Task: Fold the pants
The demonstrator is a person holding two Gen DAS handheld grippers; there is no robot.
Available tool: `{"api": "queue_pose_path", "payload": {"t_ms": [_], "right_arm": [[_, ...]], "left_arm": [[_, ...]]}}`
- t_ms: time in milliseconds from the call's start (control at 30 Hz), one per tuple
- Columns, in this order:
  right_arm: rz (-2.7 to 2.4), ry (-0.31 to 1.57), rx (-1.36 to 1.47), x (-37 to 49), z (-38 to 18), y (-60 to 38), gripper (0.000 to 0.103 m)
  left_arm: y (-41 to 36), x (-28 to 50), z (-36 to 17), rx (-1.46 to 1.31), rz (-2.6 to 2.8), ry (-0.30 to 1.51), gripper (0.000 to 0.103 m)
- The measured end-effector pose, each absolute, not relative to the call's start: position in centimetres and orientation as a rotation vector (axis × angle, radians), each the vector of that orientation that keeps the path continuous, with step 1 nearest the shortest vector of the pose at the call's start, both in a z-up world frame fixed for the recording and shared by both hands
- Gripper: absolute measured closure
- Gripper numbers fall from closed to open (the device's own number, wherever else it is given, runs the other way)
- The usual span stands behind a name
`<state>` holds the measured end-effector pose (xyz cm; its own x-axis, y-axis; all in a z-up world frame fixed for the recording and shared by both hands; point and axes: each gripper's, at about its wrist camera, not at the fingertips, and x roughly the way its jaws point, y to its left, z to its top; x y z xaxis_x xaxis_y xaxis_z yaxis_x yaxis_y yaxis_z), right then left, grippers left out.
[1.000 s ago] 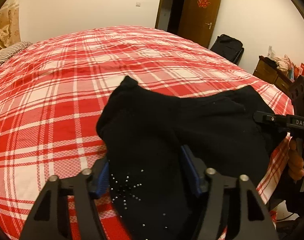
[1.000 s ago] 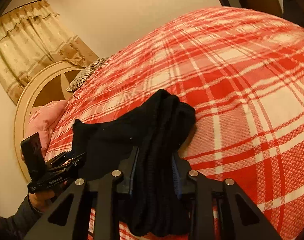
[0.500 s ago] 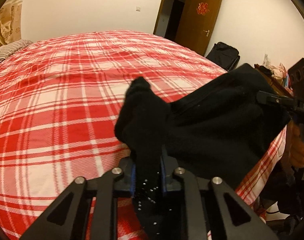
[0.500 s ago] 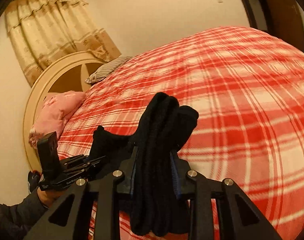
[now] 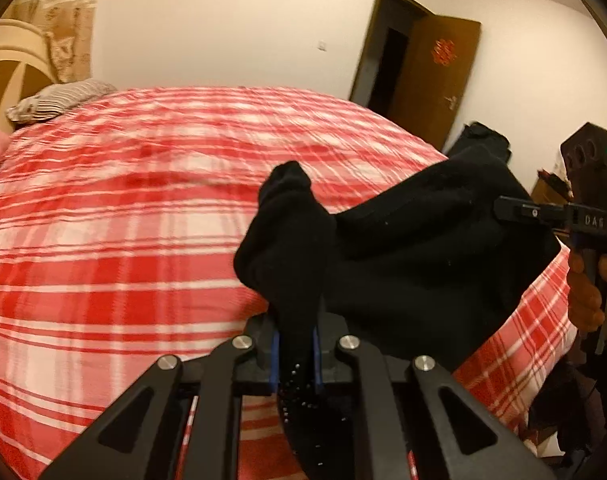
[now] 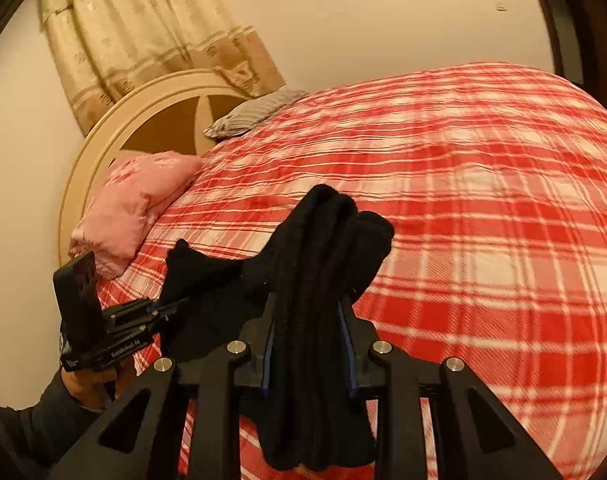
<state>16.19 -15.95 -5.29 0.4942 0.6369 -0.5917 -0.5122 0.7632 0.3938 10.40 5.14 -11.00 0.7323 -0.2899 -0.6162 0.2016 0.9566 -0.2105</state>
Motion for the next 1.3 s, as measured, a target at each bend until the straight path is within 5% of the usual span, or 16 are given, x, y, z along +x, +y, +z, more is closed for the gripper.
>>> {"api": "queue_pose_path", "payload": {"t_ms": [733,833,900,1133,1300], "right_arm": [[0.867,0.886,0.140,25.4,-10.8,-0.3,0.076],[0.838,0.930,0.150,26.2,-12.2,-0.5,0.076],[0.816,0.954,0.159,26.8,-13.1,-0.9,0.073],[0.757,1.023,0.205,27.9,-15.1,-1.6,0.068],[0.716,1.063,0.219,28.5,-16.1,-2.1,0.050]], "left_arm": [[18.2,11.8,-14.0,-0.182,0.001,0.742,0.091],[18.0,11.8,-14.4,-0.171,0.012,0.743,0.083],[17.9,11.9,-14.6,-0.153,0.035,0.745,0.067],[18.4,12.0,-15.2,-0.162,0.046,0.762,0.053],[18.6,12.0,-15.8,-0.158,0.082,0.768,0.034]]}}
